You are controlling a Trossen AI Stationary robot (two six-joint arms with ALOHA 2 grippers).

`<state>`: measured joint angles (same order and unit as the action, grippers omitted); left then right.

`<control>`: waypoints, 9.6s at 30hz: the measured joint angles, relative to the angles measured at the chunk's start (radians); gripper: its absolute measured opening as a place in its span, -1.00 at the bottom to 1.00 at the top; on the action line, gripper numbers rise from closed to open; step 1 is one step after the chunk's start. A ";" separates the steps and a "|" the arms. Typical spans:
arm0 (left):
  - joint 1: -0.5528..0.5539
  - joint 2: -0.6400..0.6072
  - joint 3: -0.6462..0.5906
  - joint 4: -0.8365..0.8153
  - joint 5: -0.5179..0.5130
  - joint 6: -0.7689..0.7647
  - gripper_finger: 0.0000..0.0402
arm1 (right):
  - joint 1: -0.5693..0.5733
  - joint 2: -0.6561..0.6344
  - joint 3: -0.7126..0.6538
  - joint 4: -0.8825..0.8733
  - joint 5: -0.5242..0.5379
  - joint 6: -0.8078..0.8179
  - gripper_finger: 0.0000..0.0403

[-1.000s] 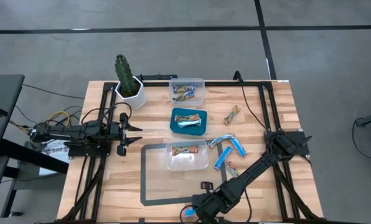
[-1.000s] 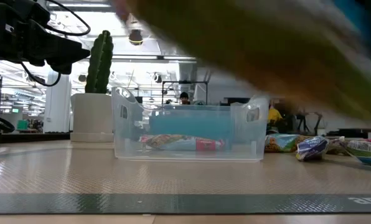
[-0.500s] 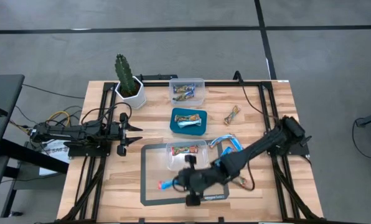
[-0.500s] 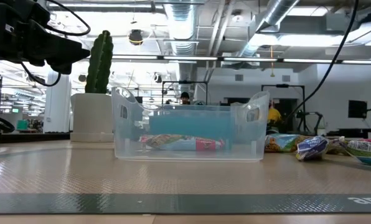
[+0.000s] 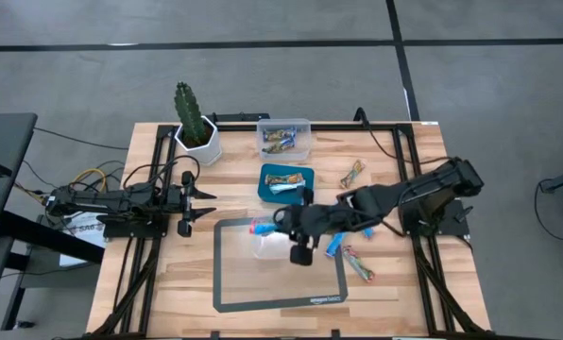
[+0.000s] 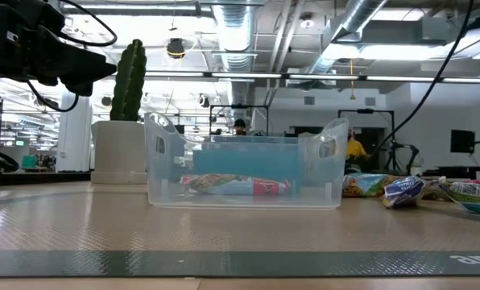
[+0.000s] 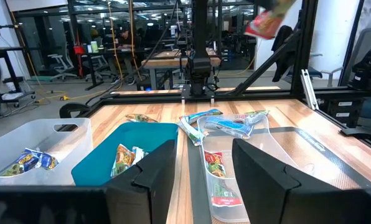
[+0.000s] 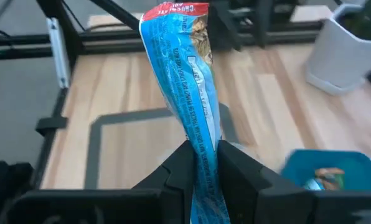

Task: Pick and place Granola Bars by type
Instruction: Put the red granola bar into the bottom transparent bin

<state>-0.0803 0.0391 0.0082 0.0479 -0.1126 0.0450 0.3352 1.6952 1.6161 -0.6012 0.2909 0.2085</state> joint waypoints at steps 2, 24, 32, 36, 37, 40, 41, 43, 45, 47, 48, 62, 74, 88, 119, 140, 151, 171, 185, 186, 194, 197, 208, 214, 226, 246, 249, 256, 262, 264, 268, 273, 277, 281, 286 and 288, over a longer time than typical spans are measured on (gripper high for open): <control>0.000 0.000 0.000 0.000 0.000 0.000 -0.24 | -0.012 -0.008 0.000 -0.042 -0.001 0.000 -0.70; 0.000 0.000 0.000 0.000 0.000 0.000 -0.24 | -0.141 0.211 -0.001 -0.279 -0.058 0.001 -0.70; 0.000 0.000 0.000 0.000 0.000 0.000 -0.24 | -0.141 0.293 -0.002 -0.277 -0.060 0.001 -0.70; 0.000 0.000 0.000 0.000 0.000 0.000 -0.24 | -0.141 0.292 -0.001 -0.270 -0.057 0.001 -0.70; 0.000 0.000 0.000 0.000 0.000 0.000 -0.24 | -0.141 0.286 -0.002 -0.271 -0.057 0.001 -0.70; 0.000 0.000 0.000 0.000 0.000 0.000 -0.24 | -0.139 0.249 0.000 -0.267 -0.056 -0.006 -0.70; 0.000 0.000 0.000 0.000 0.000 0.000 -0.24 | -0.134 0.234 0.000 -0.276 -0.055 -0.010 -0.70; 0.000 0.000 0.000 0.000 0.000 0.000 -0.24 | -0.123 0.207 0.000 -0.303 -0.053 -0.022 -0.70; 0.000 0.000 0.000 0.000 0.000 0.000 -0.24 | -0.110 0.178 0.000 -0.365 -0.048 -0.008 -0.70; 0.000 0.000 0.000 0.000 0.000 0.000 -0.24 | -0.096 0.147 -0.001 -0.452 -0.034 0.035 -0.70; 0.000 0.000 0.000 0.000 0.000 0.000 -0.24 | -0.090 0.132 -0.008 -0.495 -0.028 0.059 -0.70; 0.000 0.000 0.000 0.000 0.000 0.000 -0.24 | -0.041 -0.061 -0.392 -0.540 -0.040 0.478 -0.17; 0.000 0.000 0.000 0.000 0.000 0.000 -0.24 | 0.072 -0.067 -0.491 -0.547 -0.266 0.766 0.14; 0.000 0.000 0.000 0.000 0.000 0.000 -0.24 | 0.206 -0.053 -0.493 -0.491 -0.356 0.966 0.13; 0.000 0.000 0.000 0.000 0.000 0.000 -0.24 | 0.193 0.009 -0.727 -0.154 -0.422 1.016 -0.06; 0.000 0.000 0.000 0.000 0.000 0.000 -0.24 | 0.189 -0.041 -0.715 -0.085 -0.347 0.969 -0.70; 0.000 0.000 0.000 0.000 0.000 0.000 -0.24 | 0.184 -0.191 -0.665 -0.090 -0.183 0.898 -0.70; 0.000 0.000 0.000 0.000 0.000 0.000 -0.24 | 0.054 -0.228 -0.601 0.363 0.162 0.225 -0.70; 0.000 0.000 0.000 0.000 0.000 0.000 -0.24 | -0.025 -0.034 -0.445 0.233 0.044 0.014 -0.70; 0.000 0.000 0.000 0.000 0.000 0.000 -0.24 | -0.028 -0.013 -0.414 0.197 0.034 -0.004 -0.70; 0.000 0.000 0.000 0.000 0.000 0.000 -0.24 | -0.045 0.137 -0.179 -0.139 -0.004 -0.166 -0.70; 0.000 0.000 0.000 0.000 0.000 0.000 -0.24 | -0.045 0.185 -0.104 -0.201 -0.005 -0.236 -0.70; 0.000 0.000 0.000 0.000 0.000 0.000 -0.24 | -0.045 0.323 0.016 -0.256 -0.016 -0.353 -0.70; 0.000 0.000 0.000 0.000 0.000 0.000 -0.24 | -0.050 0.324 0.018 -0.261 -0.061 -0.366 -0.70; 0.000 0.000 0.000 0.000 0.000 0.000 -0.24 | -0.050 0.323 0.018 -0.266 -0.052 -0.357 -0.45; 0.000 0.000 0.000 0.000 0.000 0.000 -0.24 | -0.048 0.190 0.018 -0.552 0.030 0.203 -0.23; 0.000 0.000 0.000 0.000 0.000 0.000 -0.24 | -0.047 0.147 0.017 -0.723 0.081 0.347 -0.24; 0.000 0.000 0.000 0.000 0.000 0.000 -0.24 | -0.057 0.018 -0.075 -0.909 0.118 0.636 -0.21; 0.000 0.000 0.000 0.000 0.000 0.000 -0.24 | -0.091 -0.108 -0.290 -0.760 0.067 0.687 -0.18; 0.000 0.000 0.000 0.000 0.000 0.000 -0.24 | -0.109 -0.148 -0.372 -0.689 0.023 0.690 -0.19; 0.000 0.000 0.000 0.000 0.000 0.000 -0.24 | -0.145 -0.212 -0.520 -0.580 -0.073 0.704 -0.19; 0.000 0.000 0.000 0.000 0.000 0.000 -0.24 | -0.176 -0.255 -0.631 -0.546 -0.116 0.734 -0.19; 0.000 0.000 0.000 0.000 0.000 0.000 -0.24 | -0.190 -0.259 -0.675 -0.542 -0.117 0.735 -0.19; 0.000 0.000 0.000 0.000 0.000 0.000 -0.24 | -0.199 -0.254 -0.716 -0.508 -0.136 0.736 -0.20; 0.000 0.000 0.000 0.000 0.000 0.000 -0.24 | -0.200 -0.247 -0.775 -0.449 -0.185 0.769 -0.18; 0.000 0.000 0.000 0.000 0.000 0.000 -0.24 | -0.199 -0.246 -0.795 -0.412 -0.208 0.770 -0.18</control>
<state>-0.0803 0.0391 0.0082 0.0475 -0.1123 0.0451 0.1360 1.4491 0.8209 -1.0136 0.0825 0.9789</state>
